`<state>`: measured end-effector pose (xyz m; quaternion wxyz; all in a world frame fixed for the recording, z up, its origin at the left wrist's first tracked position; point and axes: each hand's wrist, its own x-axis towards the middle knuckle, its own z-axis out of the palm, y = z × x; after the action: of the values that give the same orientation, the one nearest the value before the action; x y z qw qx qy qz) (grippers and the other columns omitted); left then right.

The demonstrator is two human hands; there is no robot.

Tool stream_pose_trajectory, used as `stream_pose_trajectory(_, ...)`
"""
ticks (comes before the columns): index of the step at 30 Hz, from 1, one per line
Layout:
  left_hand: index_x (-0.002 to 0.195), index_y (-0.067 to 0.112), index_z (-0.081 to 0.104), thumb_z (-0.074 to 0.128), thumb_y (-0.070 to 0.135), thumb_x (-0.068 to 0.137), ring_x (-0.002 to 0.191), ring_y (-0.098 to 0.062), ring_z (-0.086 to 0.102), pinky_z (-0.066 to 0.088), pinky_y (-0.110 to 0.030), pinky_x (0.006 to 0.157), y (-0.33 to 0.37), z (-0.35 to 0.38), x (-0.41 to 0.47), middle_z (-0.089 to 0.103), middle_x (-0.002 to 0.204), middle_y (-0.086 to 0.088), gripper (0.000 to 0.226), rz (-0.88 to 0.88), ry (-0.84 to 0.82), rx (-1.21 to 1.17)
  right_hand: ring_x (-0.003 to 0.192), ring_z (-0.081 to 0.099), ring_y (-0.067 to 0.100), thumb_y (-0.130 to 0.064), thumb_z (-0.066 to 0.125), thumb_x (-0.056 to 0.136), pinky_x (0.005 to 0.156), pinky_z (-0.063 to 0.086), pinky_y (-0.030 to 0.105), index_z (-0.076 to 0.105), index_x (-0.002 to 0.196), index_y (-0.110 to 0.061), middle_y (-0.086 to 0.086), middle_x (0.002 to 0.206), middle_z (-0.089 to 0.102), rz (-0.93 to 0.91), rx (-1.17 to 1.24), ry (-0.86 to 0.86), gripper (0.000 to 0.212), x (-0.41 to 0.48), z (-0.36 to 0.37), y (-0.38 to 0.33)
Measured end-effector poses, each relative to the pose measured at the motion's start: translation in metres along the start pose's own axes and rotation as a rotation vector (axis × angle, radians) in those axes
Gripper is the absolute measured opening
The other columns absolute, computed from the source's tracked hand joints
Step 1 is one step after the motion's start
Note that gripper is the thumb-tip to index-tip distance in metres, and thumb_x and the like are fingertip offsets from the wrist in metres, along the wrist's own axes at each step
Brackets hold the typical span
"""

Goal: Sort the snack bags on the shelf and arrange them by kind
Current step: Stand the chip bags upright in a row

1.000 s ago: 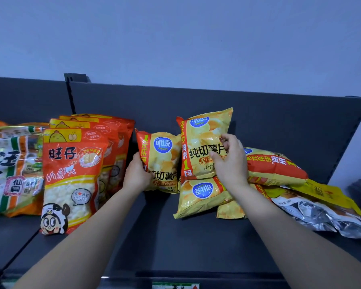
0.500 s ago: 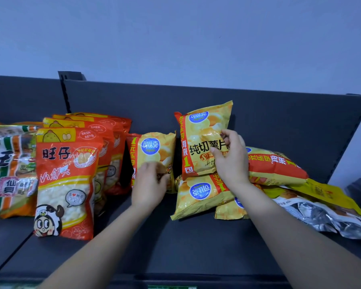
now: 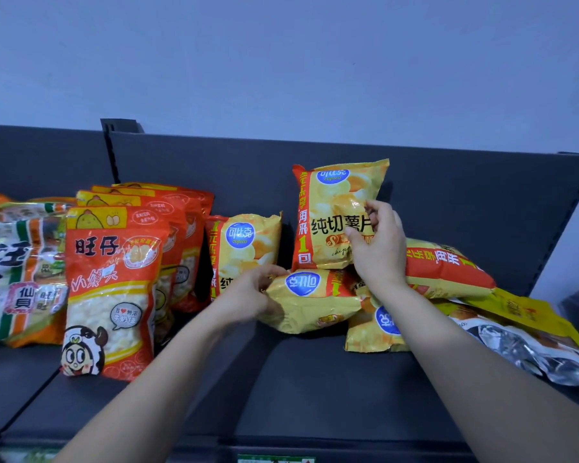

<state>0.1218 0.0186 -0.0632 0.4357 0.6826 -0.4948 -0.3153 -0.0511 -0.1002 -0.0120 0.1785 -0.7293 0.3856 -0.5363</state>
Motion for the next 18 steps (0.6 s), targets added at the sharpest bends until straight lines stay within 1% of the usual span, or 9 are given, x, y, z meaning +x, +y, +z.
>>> stream_pose_trajectory(2, 0.103, 0.020, 0.059, 0.055, 0.000, 0.052, 0.074, -0.021, 0.061, 0.052, -0.031, 0.065, 0.000, -0.012, -0.002, 0.068, 0.094, -0.006, 0.055, -0.035, 0.076, -0.062, 0.103, 0.043, 0.004, -0.016, 0.070, 0.088, 0.085, 0.035, 0.021, 0.050, 0.129, -0.013, -0.001, 0.118, 0.051, 0.009, 0.010, 0.015, 0.045, 0.002, 0.000, -0.002)
stream_pose_trajectory(5, 0.077, 0.013, 0.063, 0.048, -0.013, 0.067, 0.070, -0.024, 0.062, 0.050, -0.034, 0.064, -0.001, -0.027, -0.004, 0.070, 0.078, -0.007, 0.033, -0.010, 0.235, -0.009, 0.101, 0.044, 0.005, -0.016, 0.070, 0.087, 0.085, 0.035, 0.022, 0.051, 0.127, -0.013, -0.002, 0.116, 0.050, 0.025, 0.024, 0.023, 0.045, 0.001, 0.003, -0.004)
stream_pose_trajectory(7, 0.066, 0.016, 0.066, 0.046, -0.015, 0.071, 0.068, -0.025, 0.064, 0.051, -0.032, 0.063, 0.000, -0.036, -0.006, 0.071, 0.070, -0.005, 0.037, 0.007, 0.300, 0.110, 0.100, 0.045, 0.006, -0.013, 0.071, 0.086, 0.084, 0.036, 0.023, 0.052, 0.127, -0.014, -0.005, 0.111, 0.047, 0.016, 0.013, 0.012, 0.045, -0.004, 0.006, -0.003)
stream_pose_trajectory(9, 0.063, 0.022, 0.068, 0.048, -0.013, 0.072, 0.077, -0.025, 0.066, 0.054, -0.033, 0.069, 0.002, -0.044, -0.008, 0.071, 0.078, -0.003, 0.041, 0.068, 0.387, 0.280, 0.099, 0.044, 0.006, -0.012, 0.071, 0.086, 0.083, 0.037, 0.024, 0.051, 0.127, -0.015, -0.007, 0.109, 0.045, 0.008, -0.018, -0.015, 0.046, -0.009, 0.010, -0.001)
stream_pose_trajectory(11, 0.073, 0.021, 0.071, 0.051, -0.012, 0.077, 0.092, -0.022, 0.058, 0.049, -0.032, 0.081, 0.004, -0.046, -0.008, 0.063, 0.093, -0.002, 0.039, 0.187, 0.467, 0.438, 0.100, 0.045, 0.007, -0.012, 0.072, 0.085, 0.082, 0.038, 0.025, 0.049, 0.127, -0.016, -0.006, 0.110, 0.046, 0.016, -0.034, -0.054, 0.048, -0.017, 0.015, 0.002)
stream_pose_trajectory(12, 0.084, 0.019, 0.074, 0.053, -0.008, 0.081, 0.095, -0.020, 0.056, 0.046, -0.031, 0.085, 0.004, -0.044, -0.008, 0.058, 0.098, -0.002, 0.034, 0.220, 0.482, 0.476, 0.101, 0.047, 0.009, -0.012, 0.073, 0.084, 0.082, 0.038, 0.025, 0.048, 0.128, -0.016, -0.005, 0.111, 0.048, 0.026, -0.036, -0.079, 0.050, -0.021, 0.018, 0.003)
stream_pose_trajectory(14, 0.114, 0.018, 0.069, 0.056, 0.010, 0.091, 0.098, -0.022, 0.058, 0.046, -0.032, 0.086, -0.001, -0.038, -0.007, 0.056, 0.108, -0.003, 0.027, 0.181, 0.480, 0.542, 0.104, 0.050, 0.014, -0.013, 0.074, 0.083, 0.080, 0.037, 0.024, 0.045, 0.129, -0.015, -0.003, 0.111, 0.049, 0.062, -0.038, -0.134, 0.055, -0.030, 0.025, 0.008)
stream_pose_trajectory(15, 0.124, 0.018, 0.062, 0.056, 0.019, 0.094, 0.101, -0.024, 0.059, 0.047, -0.033, 0.086, -0.006, -0.036, -0.007, 0.057, 0.114, -0.004, 0.031, 0.130, 0.460, 0.585, 0.106, 0.051, 0.016, -0.013, 0.074, 0.083, 0.079, 0.037, 0.024, 0.042, 0.131, -0.015, -0.002, 0.112, 0.050, 0.090, -0.044, -0.167, 0.058, -0.034, 0.027, 0.010)
stream_pose_trajectory(18, 0.133, 0.016, 0.054, 0.052, 0.032, 0.098, 0.114, -0.025, 0.055, 0.044, -0.033, 0.089, -0.018, -0.031, -0.012, 0.056, 0.125, -0.008, 0.038, 0.032, 0.393, 0.628, 0.113, 0.053, 0.019, -0.016, 0.076, 0.082, 0.079, 0.038, 0.026, 0.034, 0.140, -0.015, 0.002, 0.122, 0.053, 0.192, -0.051, -0.281, 0.072, -0.044, 0.031, 0.017)
